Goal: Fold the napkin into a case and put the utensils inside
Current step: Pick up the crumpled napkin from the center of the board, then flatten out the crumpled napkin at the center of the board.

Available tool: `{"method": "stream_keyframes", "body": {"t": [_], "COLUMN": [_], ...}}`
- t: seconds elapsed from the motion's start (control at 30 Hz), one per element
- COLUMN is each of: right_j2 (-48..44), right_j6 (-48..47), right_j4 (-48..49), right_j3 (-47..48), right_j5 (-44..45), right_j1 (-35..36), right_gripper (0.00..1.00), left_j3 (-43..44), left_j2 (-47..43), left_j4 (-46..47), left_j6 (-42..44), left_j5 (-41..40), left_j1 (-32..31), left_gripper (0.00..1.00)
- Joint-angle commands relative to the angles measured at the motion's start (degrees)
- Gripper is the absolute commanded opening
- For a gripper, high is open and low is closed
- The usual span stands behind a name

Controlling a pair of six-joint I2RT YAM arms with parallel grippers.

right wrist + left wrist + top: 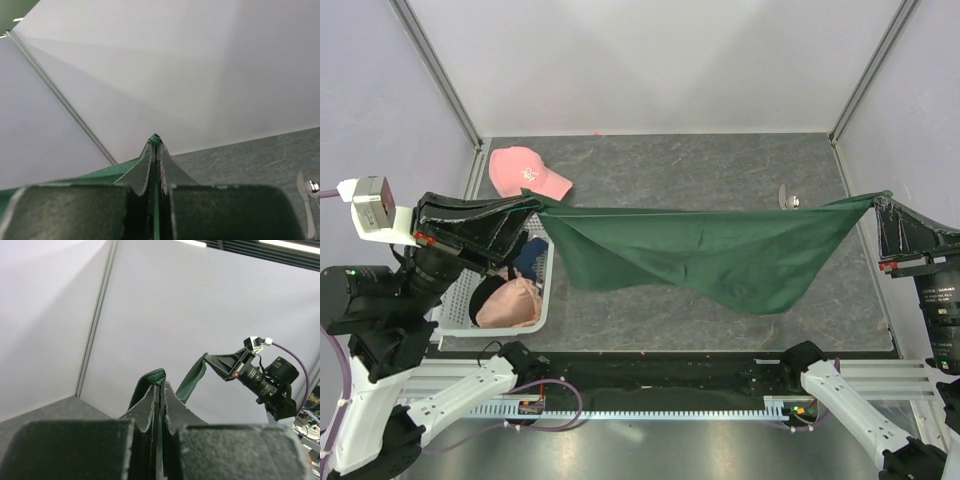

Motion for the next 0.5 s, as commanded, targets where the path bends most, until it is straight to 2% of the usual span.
{"method": "stream_keyframes", "body": {"t": [0.0, 0.1, 0.13, 0.2, 0.23, 0.37, 0.43, 0.47], "right_j2": [1.83, 5.33, 7.09, 13.41, 15.96, 30.37, 35.47, 40.97], "right_j6": [-3.36, -3.19, -2.76, -2.40, -2.31, -1.52, -0.12, 0.67], "right_j4": [-1.26, -0.74, -1.00, -0.48, 0.14, 7.58, 9.62, 11.81], "right_j3": [-0.91, -2.06, -2.14, -3.28, -3.90, -7.59, -7.94, -7.95], "right_j5": [6.17, 14.57, 16.53, 21.18, 21.99, 20.25, 13.43, 11.99], "right_j1": [0.14, 0.14, 0.14, 0.23, 0.31, -1.43, -4.59, -7.39], "right_gripper": [0.00, 0.00, 0.00, 0.00, 0.00, 0.00, 0.00, 0.00], "left_j3": [-0.30, -1.27, -1.18, -0.74, -0.39, -0.30, -1.09, -1.09], "left_j2": [2.73, 6.42, 7.73, 13.00, 14.85, 24.78, 30.23, 31.99], "left_j4": [1.05, 0.44, -1.22, -2.98, -4.82, -7.12, -5.99, -5.89], "left_j6": [3.48, 3.04, 1.73, 1.72, 1.72, 1.02, -0.73, -1.87], "left_j5": [-0.75, -7.24, -13.18, -18.05, -24.08, -38.97, -40.40, -38.49], "left_j1": [0.08, 0.08, 0.08, 0.08, 0.17, 0.78, 4.02, 5.95], "left_gripper": [0.02, 0.02, 0.02, 0.02, 0.02, 0.02, 0.02, 0.02]}}
